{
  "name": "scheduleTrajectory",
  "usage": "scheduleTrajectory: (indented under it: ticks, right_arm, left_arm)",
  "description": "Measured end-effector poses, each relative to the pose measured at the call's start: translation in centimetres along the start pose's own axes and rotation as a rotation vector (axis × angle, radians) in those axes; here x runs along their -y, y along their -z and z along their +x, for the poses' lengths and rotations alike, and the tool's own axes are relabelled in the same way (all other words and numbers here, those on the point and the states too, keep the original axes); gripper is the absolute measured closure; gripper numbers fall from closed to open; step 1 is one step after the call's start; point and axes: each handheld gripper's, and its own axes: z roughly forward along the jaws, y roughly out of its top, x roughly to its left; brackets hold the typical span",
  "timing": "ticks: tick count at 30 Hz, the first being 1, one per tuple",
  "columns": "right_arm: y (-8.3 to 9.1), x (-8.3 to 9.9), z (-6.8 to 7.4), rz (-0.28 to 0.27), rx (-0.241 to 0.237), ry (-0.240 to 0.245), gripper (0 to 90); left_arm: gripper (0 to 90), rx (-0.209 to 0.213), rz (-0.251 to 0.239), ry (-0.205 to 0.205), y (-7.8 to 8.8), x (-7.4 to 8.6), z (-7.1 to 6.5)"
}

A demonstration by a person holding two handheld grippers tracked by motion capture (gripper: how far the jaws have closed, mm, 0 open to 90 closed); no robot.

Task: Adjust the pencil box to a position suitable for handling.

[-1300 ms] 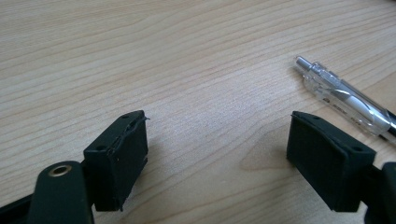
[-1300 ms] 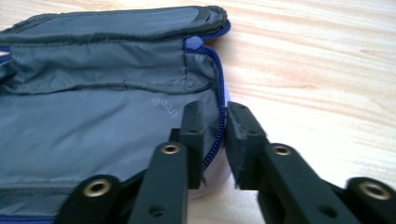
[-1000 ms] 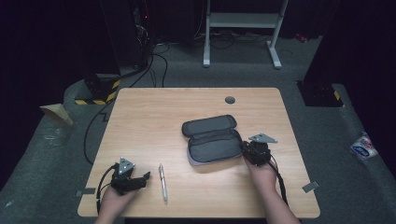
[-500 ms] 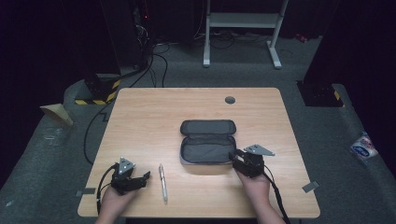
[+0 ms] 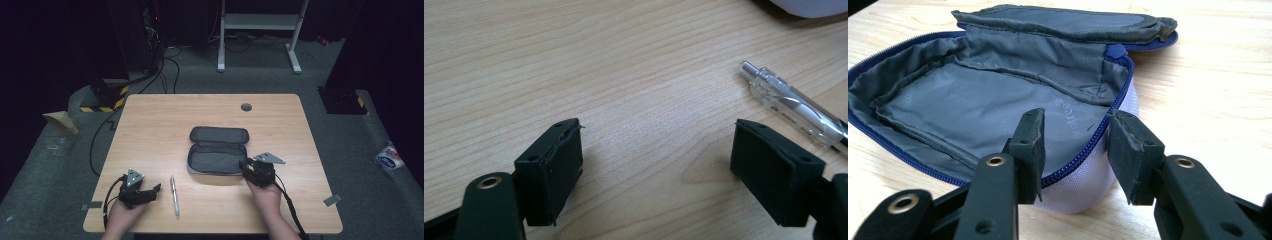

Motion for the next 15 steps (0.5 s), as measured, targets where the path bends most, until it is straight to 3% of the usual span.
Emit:
scheduleTrajectory:
  ticks: [4,6,7,15]
  right_arm:
    - [0.06,-0.17,-0.35,0.003,0.009,0.013,61.1]
    - [0.18,-0.26,-0.67,0.006,0.008,-0.005,62.3]
    - [0.26,-0.31,-0.86,0.003,0.014,0.012,62.3]
    - [0.50,-0.29,-0.61,-0.001,0.005,0.027,60.3]
  left_arm:
    - [21.1,-0.001,0.000,-0.003,0.00,-0.01,0.01]
    - [21.0,-0.002,-0.001,-0.003,-0.01,-0.01,-0.01]
    - [21.1,-0.004,0.000,-0.004,-0.02,-0.01,-0.02]
    - [21.1,-0.005,-0.001,-0.005,-0.03,0.00,-0.03]
